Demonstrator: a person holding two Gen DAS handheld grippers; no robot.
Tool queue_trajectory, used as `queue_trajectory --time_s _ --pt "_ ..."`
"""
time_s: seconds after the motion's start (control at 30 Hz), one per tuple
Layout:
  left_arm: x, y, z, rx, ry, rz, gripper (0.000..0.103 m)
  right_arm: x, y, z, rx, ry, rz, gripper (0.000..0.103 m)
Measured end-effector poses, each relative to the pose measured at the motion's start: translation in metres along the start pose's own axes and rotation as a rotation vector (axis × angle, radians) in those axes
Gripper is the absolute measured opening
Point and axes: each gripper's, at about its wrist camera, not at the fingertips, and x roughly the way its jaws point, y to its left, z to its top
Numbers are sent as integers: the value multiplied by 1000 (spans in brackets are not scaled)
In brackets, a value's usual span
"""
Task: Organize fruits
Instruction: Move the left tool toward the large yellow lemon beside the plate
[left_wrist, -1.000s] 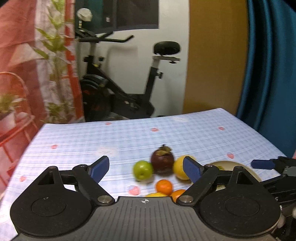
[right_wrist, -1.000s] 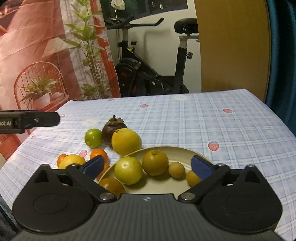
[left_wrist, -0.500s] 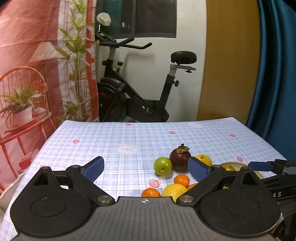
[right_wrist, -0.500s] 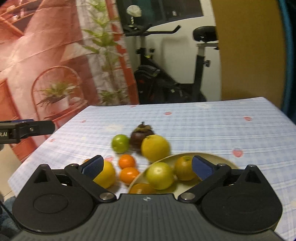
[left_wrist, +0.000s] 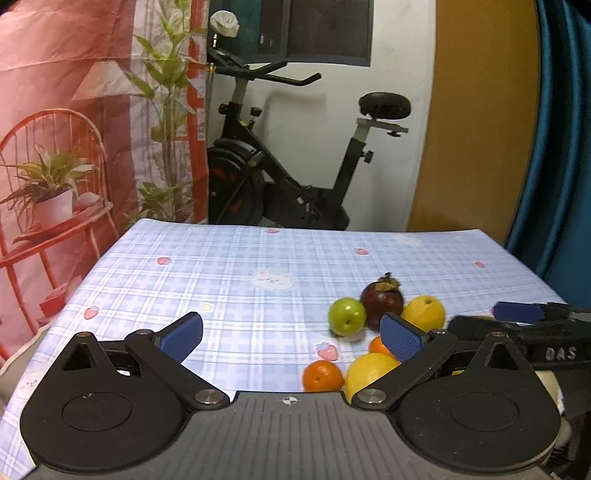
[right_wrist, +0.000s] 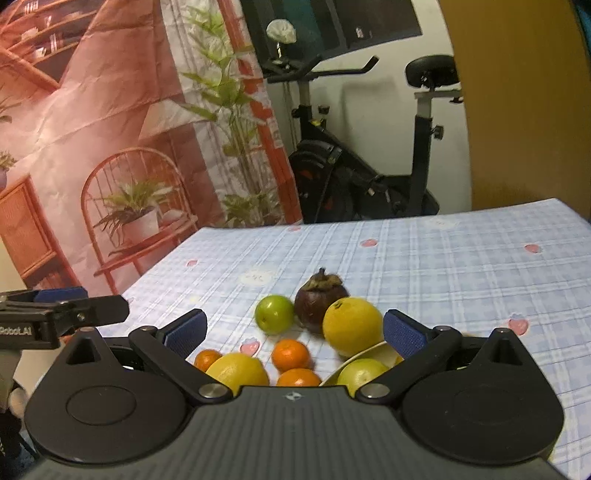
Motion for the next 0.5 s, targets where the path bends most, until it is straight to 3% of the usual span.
queue_trajectory --time_s 0.5 --pt "10 8 -12 -17 57 33 103 1 21 -36 -160 45 -24 103"
